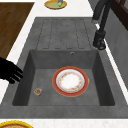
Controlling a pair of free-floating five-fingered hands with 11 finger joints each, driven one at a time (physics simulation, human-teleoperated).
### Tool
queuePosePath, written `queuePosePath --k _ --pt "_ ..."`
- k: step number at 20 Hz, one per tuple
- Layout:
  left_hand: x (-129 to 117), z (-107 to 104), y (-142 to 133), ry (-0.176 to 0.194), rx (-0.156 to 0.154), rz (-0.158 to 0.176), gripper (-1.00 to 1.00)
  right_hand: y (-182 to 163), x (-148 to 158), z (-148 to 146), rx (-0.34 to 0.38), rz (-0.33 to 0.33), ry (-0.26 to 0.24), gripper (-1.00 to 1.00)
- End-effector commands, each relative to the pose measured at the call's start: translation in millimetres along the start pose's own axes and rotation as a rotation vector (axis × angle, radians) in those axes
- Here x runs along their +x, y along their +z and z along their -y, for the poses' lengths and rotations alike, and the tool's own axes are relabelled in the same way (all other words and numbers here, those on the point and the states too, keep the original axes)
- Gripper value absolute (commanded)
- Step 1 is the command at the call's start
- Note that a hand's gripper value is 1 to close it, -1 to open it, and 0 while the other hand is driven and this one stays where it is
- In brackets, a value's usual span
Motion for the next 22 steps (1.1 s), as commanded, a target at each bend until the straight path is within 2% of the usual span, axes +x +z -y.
queuePosePath --k 1,5,7,8,11,15,19,22 --pt "-14.6 0.7 -26.7 0.007 -0.023 -0.01 1.0 0.0 0.0 0.0 0.0 0.0 0.0 0.0" --pt "-36.7 10.9 -53.5 0.007 -0.021 -0.01 1.0 0.0 0.0 0.0 0.0 0.0 0.0 0.0" --pt "-62.0 20.1 -55.6 0.022 0.004 -0.003 1.0 0.0 0.0 0.0 0.0 0.0 0.0 0.0" --pt "-71.3 26.6 -58.9 0.0 -0.003 -0.001 1.0 0.0 0.0 0.0 0.0 0.0 0.0 0.0" --pt "-100.1 43.5 -67.2 -0.009 -0.004 0.0 1.0 0.0 0.0 0.0 0.0 0.0 0.0 0.0" --pt "-137.8 61.9 -53.2 0.009 -0.008 0.029 1.0 0.0 0.0 0.0 0.0 0.0 0.0 0.0" --pt "-174.3 81.2 -38.0 0.018 -0.003 0.032 1.0 0.0 0.0 0.0 0.0 0.0 0.0 0.0" --pt "-208.0 95.2 -36.7 0.002 -0.003 0.02 1.0 0.0 0.0 0.0 0.0 0.0 0.0 0.0"
